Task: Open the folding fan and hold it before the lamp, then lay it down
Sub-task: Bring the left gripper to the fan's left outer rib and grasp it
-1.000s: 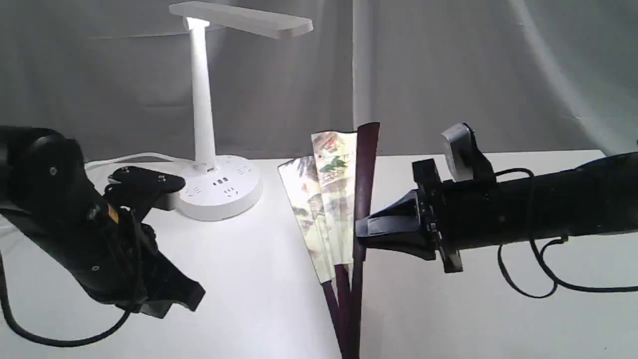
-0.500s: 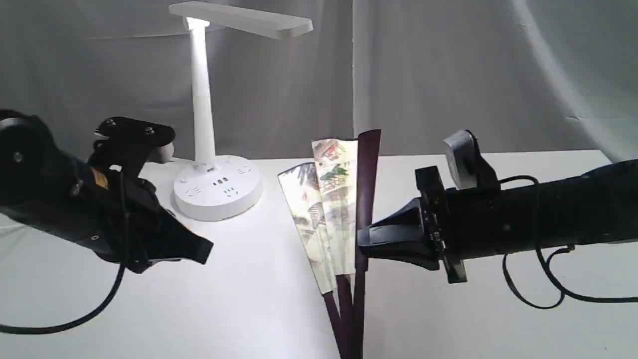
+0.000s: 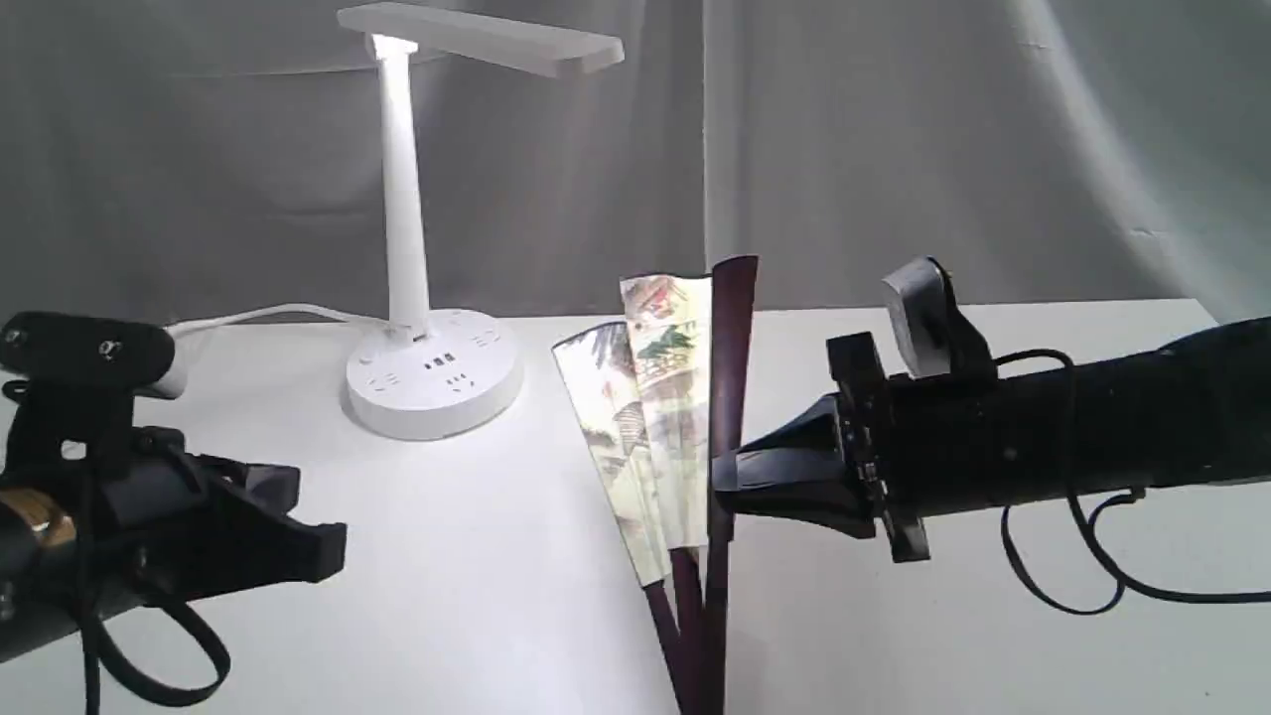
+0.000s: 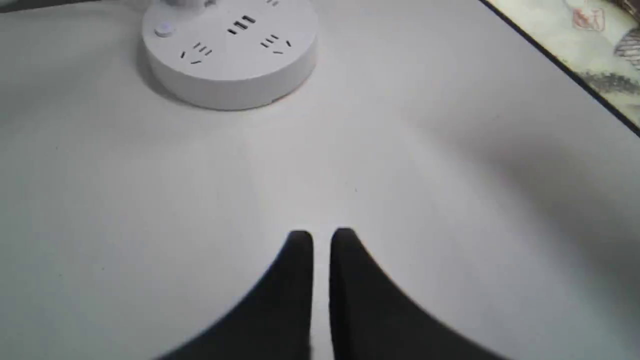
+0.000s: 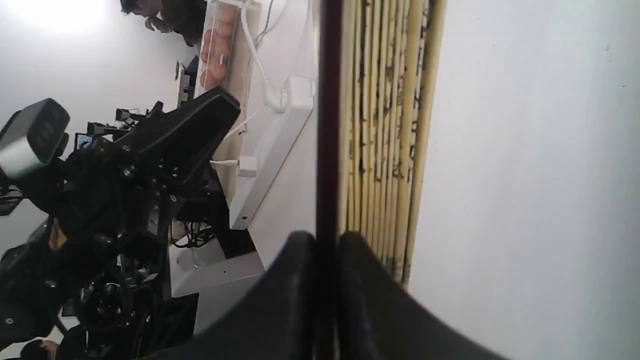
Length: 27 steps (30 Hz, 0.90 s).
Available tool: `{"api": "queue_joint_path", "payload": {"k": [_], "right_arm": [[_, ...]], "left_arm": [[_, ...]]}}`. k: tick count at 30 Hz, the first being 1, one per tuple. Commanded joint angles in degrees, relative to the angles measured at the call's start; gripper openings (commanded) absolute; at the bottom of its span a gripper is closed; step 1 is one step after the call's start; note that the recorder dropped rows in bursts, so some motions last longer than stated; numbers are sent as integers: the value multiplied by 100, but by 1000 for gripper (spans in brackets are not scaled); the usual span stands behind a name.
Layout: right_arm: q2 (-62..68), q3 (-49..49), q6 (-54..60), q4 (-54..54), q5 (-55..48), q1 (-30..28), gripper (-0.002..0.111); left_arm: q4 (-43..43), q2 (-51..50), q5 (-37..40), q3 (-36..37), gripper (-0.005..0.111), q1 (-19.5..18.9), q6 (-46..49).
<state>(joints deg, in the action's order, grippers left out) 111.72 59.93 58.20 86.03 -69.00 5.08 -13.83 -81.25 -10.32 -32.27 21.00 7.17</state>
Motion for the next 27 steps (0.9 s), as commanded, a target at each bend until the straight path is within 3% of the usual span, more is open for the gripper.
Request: {"api": "queue_joint_path", "payload": {"k": [1, 6, 9, 18, 22, 27], "right_arm": [[-89, -18, 172, 47, -96, -45, 0], [-89, -18, 201, 47, -96, -45, 0], [-89, -18, 240, 47, -96, -45, 0], [-89, -18, 260, 47, -96, -45, 0], [-89, -18, 284, 47, -96, -45, 0], [-89, -18, 336, 47, -96, -45, 0]], "left_arm": [[130, 56, -1069, 377, 5, 30, -586], [1659, 56, -2456, 846, 5, 30, -2057], [2683, 2, -2804, 856, 5, 30, -3008], [2760, -560, -3157, 856, 5, 30, -4014], [2760, -937, -3520, 856, 19, 30, -4587], [2848, -1445, -3834, 753, 49, 30, -5966]]}}
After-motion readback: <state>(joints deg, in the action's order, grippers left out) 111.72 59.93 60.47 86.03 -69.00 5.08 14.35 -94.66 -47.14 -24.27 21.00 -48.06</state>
